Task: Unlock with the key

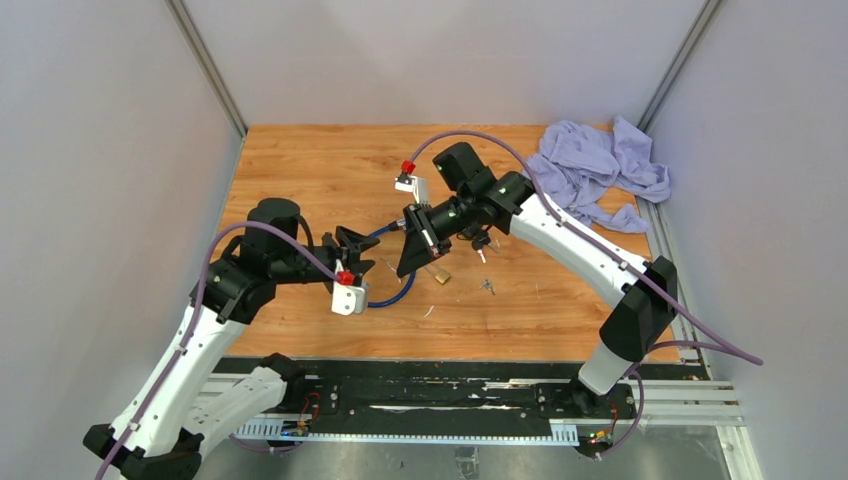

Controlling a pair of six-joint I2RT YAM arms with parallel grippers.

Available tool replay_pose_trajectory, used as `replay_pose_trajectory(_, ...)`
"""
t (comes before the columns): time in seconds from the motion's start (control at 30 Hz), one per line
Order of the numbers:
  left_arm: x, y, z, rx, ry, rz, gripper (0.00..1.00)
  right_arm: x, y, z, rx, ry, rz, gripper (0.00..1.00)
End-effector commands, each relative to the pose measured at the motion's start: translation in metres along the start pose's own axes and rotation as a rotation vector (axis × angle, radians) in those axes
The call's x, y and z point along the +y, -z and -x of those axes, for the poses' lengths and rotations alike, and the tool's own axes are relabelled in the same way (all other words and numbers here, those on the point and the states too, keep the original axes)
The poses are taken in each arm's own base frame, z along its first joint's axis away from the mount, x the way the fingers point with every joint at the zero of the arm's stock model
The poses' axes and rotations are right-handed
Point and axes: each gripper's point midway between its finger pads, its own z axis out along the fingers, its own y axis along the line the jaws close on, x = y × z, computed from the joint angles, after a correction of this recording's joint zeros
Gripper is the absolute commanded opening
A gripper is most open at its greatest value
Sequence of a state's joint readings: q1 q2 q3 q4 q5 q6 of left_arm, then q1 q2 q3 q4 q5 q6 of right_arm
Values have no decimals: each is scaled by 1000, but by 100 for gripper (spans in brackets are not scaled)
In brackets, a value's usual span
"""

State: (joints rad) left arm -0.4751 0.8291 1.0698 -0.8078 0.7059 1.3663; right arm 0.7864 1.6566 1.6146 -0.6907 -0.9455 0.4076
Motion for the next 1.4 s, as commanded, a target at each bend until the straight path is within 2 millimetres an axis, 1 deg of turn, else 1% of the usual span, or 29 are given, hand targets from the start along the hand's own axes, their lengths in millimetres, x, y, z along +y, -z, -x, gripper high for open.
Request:
replay_pose_trajectory(0.0,10,4,11,-21,-5,35,47,14,-2,-10,51,23,46,1)
replay_pose_trajectory(0.13,1,2,14,-42,17,0,44,18,-4,-8,52,36,51,1)
replay_pose_trajectory(0.33,-5,-2,18,-59,32,-23,41,21,-7,-7,59,43,58,0)
replay_pose_trajectory(0.43,-11,-3,20,-65,36,-49,38,22,-8,-5,58,46,61,1)
replay_pose_trajectory(0.6,-20,-6,15,-45,3,-69,33,26,-10,-3,60,55,68,0)
replay_pose_trajectory(0.67,-23,-8,11,-34,-29,-78,29,26,-11,-3,63,57,71,1)
replay_pose_trajectory(0.83,-29,-9,-1,11,-138,-90,15,27,-12,-3,64,56,68,1)
replay_pose_trajectory(0.93,-33,-8,-3,21,-200,-91,14,27,-11,-4,64,58,68,1)
replay_pose_trajectory(1.03,-35,-6,-3,21,-221,-86,13,27,-11,-4,63,59,67,0)
replay_pose_trajectory(1.07,-32,-6,-2,20,-286,-83,3,27,-12,-3,63,60,69,1)
replay_pose_trajectory(1.1,-31,-5,-1,20,-298,-73,1,28,-11,-3,63,60,70,3)
replay_pose_trajectory(1.13,-27,-5,-1,22,-306,-53,0,28,-11,-2,60,60,67,9)
replay_pose_trajectory(1.17,-24,-5,-1,27,-313,-28,0,29,-11,-2,59,60,66,13)
replay_pose_trajectory(1.2,-18,-4,-2,35,-328,8,0,28,-11,-2,57,59,63,24)
replay_pose_trajectory(1.23,-7,-3,-1,44,-362,63,0,28,-10,-2,56,56,63,34)
replay_pose_trajectory(1.27,1,-2,-2,57,-388,109,0,29,-9,-1,50,57,60,40)
replay_pose_trajectory(1.37,27,7,2,83,-487,268,0,28,-2,4,22,50,42,50)
